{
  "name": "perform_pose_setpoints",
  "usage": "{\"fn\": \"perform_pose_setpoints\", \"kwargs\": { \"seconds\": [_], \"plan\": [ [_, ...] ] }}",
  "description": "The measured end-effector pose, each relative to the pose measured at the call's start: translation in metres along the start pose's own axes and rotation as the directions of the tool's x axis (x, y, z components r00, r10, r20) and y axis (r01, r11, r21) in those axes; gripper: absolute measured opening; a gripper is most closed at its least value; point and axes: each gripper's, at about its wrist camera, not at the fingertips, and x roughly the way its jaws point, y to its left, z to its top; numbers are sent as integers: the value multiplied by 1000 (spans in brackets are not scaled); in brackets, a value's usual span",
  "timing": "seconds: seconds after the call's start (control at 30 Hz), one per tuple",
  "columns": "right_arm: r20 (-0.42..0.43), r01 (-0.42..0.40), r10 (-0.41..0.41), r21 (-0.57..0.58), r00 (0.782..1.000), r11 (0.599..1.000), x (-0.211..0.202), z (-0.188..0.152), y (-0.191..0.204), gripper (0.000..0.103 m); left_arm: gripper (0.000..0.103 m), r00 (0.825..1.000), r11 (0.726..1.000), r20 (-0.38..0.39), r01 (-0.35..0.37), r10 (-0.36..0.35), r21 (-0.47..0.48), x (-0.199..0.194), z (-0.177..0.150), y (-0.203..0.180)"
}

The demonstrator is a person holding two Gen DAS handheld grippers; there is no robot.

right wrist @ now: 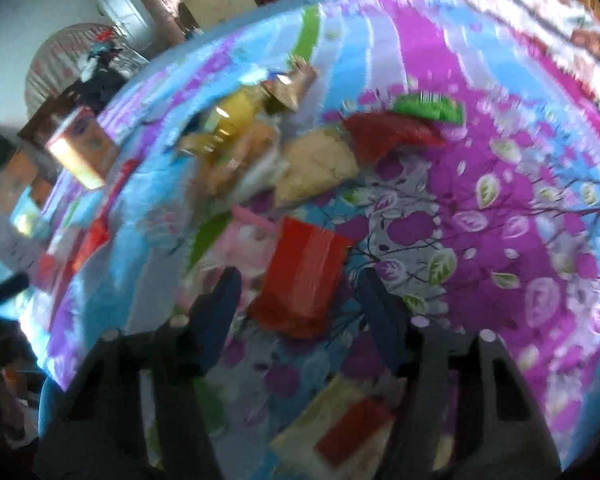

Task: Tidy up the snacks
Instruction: 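Move both open grippers back over the snacks on the bed, then grasp the pink candy packet with the left gripper while the right grasps a red striped packet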

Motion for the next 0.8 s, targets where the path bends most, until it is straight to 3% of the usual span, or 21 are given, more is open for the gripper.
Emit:
{"fn": "perform_pose_setpoints", "kwargs": {
  "seconds": [0.1,0.27,0.3,0.43,0.57,0.67,0.8],
  "plan": [
    [16,14,-14,-40,1000,999,-5,-5,2,47,87,999,999,-17,34,-34,9,15,7,-10],
    [110,-45,42,17,993,999,-40,-12,-14,38,87,994,994,-19,108,-108,19,45,23,-28],
    [122,-55,51,29,991,998,-46,-14,-18,15,87,992,993,-21,121,-121,17,54,28,-32],
    [128,-76,68,60,989,995,-57,-21,-33,16,87,986,986,-31,164,-163,34,87,38,-45],
    [41,-61,61,14,997,998,-38,-20,-31,19,87,981,982,-60,185,-182,45,120,42,-56],
    [56,-72,70,37,996,997,-43,-21,-35,36,87,983,983,-59,178,-175,41,132,46,-59],
    [73,-103,98,69,992,992,-46,-18,-34,39,84,984,983,-66,169,-164,68,144,49,-67]
  ]
}}
